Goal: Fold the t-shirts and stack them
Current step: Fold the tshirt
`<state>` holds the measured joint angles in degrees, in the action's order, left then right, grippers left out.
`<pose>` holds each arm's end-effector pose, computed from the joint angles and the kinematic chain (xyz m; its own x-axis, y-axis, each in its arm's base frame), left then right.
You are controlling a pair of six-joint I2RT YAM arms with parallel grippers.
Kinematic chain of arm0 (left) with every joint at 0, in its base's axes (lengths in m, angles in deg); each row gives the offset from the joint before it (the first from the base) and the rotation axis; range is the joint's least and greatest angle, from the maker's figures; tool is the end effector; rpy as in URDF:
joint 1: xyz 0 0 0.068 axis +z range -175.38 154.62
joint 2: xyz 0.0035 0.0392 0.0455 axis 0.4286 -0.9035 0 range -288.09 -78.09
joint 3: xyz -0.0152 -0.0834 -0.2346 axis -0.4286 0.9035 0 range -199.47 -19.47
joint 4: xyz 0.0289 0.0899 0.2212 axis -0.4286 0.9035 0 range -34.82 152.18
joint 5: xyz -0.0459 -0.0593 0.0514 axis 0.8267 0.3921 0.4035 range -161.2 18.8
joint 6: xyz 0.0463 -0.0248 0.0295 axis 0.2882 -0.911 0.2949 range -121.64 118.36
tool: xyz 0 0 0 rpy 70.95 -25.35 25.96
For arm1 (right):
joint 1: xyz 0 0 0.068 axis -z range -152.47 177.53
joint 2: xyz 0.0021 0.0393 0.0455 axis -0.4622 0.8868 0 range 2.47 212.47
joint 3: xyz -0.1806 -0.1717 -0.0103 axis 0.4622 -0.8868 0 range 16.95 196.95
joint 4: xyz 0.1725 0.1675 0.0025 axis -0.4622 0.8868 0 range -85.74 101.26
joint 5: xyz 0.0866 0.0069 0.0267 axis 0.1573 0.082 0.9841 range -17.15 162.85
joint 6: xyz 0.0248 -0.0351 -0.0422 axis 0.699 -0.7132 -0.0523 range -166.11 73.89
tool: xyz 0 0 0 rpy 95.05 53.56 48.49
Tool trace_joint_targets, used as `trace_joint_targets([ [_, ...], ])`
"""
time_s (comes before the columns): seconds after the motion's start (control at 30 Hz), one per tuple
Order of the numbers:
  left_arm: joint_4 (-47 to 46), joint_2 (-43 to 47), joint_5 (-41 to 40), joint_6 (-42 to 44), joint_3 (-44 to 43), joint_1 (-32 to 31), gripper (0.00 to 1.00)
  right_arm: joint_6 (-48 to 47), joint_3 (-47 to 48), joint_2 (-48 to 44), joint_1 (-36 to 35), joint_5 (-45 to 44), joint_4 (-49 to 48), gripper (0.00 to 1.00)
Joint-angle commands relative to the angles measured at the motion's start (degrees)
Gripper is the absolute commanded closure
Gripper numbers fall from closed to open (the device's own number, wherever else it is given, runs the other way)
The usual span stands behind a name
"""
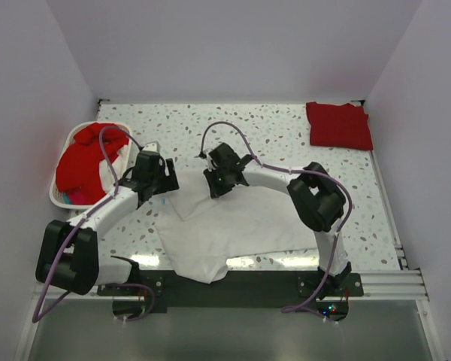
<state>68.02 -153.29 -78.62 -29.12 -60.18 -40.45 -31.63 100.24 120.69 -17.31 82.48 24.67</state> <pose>0.2489 -0.0610 0.1818 -0.7099 -0.2828 -0.6451 -0.1740 0.9579 -0.2284 0.2906 0.2995 0.1496 -0.7554 -0.4036 -0.5163 -0.5926 0.7569 0.2754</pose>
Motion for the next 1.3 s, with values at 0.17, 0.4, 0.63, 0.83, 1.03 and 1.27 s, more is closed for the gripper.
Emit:
trace_joint_targets([
  [0.17, 0.17, 1.63, -1.46, -0.55, -0.69, -0.22, 0.17, -2.7, -6.38, -9.67, -0.25, -2.15, 0.17, 0.84],
  [0.4, 0.08, 0.67, -1.02, -1.17, -1.47, -0.13, 0.17, -2.44, -10.59, -10.28, -0.07, -2.86, -1.33, 0.84],
  [0.63, 0.17, -4.6, -2.25, -1.96, -7.1, -0.13, 0.22, -2.79, -14.03, -19.59, 5.27, -9.45, -0.72, 0.74],
  [0.83, -0.54, -14.35, -2.6, -2.75, -12.55, -0.13, 0.44, -0.33, -15.43, -22.67, 20.48, -12.35, -0.27, 0.61],
  [1.03, 0.43, -23.49, -3.39, -3.89, -16.77, -0.05, 0.56, 4.85, -16.93, -20.75, 32.61, -12.53, -2.73, 0.58],
  [1.27, 3.16, -28.86, -5.58, -4.24, -19.32, 0.22, 0.63, 9.07, -23.33, -19.42, 42.02, -9.81, -6.34, 0.59],
])
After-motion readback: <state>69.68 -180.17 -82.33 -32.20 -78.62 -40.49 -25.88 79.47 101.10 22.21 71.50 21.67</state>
